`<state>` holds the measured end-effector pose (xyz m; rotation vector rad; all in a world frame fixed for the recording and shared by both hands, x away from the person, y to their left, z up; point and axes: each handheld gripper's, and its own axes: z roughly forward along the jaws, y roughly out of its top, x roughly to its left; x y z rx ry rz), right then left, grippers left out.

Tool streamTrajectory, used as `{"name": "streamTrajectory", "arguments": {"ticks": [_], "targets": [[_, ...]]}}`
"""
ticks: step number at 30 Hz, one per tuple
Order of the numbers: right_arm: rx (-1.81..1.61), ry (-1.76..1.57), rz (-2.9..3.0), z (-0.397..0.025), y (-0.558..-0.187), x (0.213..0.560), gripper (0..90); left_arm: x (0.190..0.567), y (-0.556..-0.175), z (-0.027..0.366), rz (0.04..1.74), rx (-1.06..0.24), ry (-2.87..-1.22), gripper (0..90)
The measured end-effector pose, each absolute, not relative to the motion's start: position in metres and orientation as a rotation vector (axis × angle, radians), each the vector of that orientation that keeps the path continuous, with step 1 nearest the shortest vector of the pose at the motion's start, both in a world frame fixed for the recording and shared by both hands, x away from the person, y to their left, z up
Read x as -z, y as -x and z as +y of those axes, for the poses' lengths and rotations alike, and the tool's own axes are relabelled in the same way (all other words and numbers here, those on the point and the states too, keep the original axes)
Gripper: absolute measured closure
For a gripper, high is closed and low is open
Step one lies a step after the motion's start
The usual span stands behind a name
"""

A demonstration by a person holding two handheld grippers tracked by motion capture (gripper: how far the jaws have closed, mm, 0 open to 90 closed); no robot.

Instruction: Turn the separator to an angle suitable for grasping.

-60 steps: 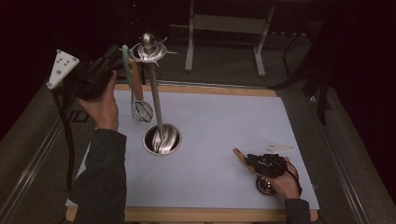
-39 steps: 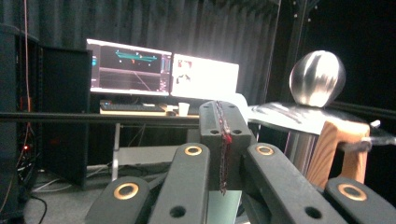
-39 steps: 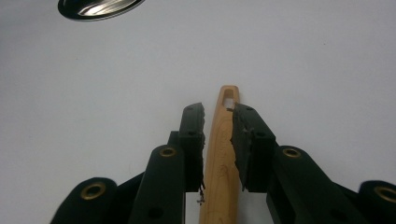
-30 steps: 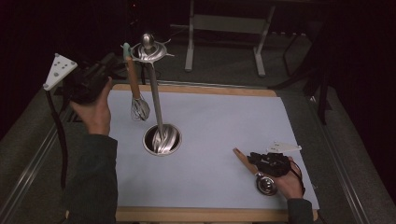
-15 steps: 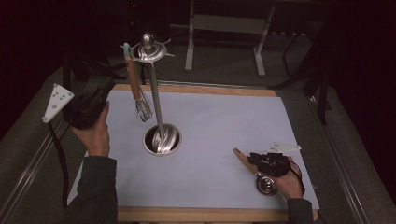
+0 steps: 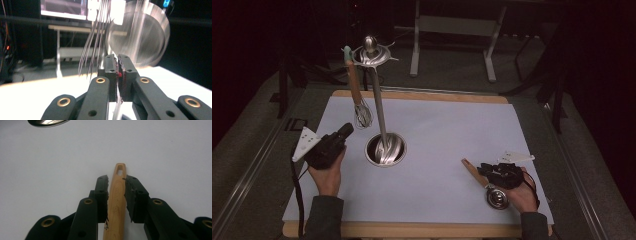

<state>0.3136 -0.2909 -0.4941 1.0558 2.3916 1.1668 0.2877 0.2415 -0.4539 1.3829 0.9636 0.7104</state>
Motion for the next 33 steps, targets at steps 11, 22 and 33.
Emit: {"name": "streamTrajectory", "arguments": {"ticks": [11, 22, 33], "targets": [[-1.135, -1.065, 2.400, -0.294, -0.314, 0.494, 73.6, 0.498, -0.283, 0.237, 1.049, -0.627, -1.528, 83.9], [-0.961, -1.084, 2.473, -0.295, -0.318, 0.499, 89.9, 0.523, -0.270, 0.243, 1.147, -0.588, -1.603, 80.0], [-0.829, -1.136, 2.528, -0.304, -0.319, 0.504, 89.9, 0.536, -0.270, 0.243, 1.191, -0.559, -1.598, 78.5]]}}
